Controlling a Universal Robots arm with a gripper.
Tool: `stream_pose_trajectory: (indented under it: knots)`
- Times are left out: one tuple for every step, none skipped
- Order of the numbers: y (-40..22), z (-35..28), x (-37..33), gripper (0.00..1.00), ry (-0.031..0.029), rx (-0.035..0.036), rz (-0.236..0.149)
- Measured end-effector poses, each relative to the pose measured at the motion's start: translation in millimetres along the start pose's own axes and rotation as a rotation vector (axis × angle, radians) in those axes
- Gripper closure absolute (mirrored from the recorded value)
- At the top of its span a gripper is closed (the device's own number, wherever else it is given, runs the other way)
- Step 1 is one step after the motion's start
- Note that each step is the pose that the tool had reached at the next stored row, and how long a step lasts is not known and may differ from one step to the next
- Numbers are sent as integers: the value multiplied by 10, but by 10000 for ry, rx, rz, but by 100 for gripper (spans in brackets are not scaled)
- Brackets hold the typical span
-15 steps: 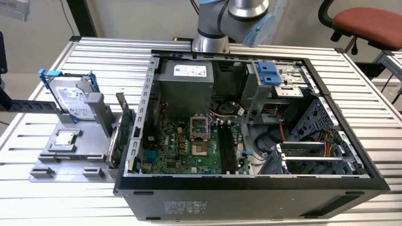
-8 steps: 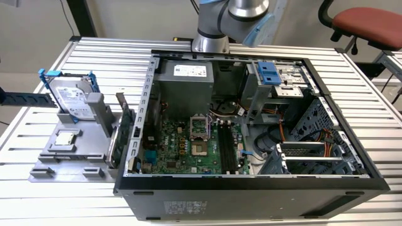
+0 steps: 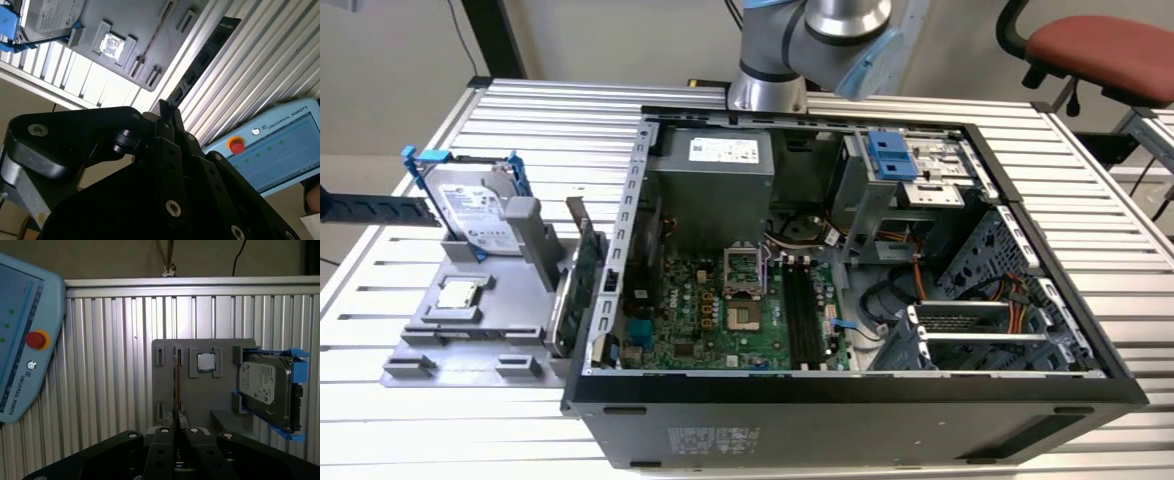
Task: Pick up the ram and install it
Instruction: 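Pick up the ram and move it above insertion slot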
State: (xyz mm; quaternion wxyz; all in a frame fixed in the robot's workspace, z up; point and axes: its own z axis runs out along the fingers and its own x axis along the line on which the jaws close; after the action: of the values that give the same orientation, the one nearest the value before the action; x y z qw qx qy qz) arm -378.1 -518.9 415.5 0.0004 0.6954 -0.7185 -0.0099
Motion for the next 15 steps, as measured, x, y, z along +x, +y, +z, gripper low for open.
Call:
stream_pose_trajectory:
  knots:
    - [-13,-2,-1,100,3,-2,0]
    - [-34,-1,-1,100,1,-1,1]
    - [-58,-1,-2,100,1,0,2]
    - [-84,-2,-3,100,1,-1,1]
    - [-110,-2,-3,100,2,-1,1]
    - [-135,-2,-4,100,1,-1,1]
    - [-158,-2,-5,100,1,-1,1]
    - [-177,-2,-6,100,0,0,1]
    - [-197,-3,-6,100,1,0,1]
    - [-218,-3,-7,100,1,0,1]
    - [-240,-3,-8,100,0,0,1]
    - [-260,-3,-8,100,1,0,1]
    - [-281,-4,-9,100,1,-1,1]
    - [-304,-4,-10,100,1,-2,1]
    - [-328,-5,-11,100,1,-2,1]
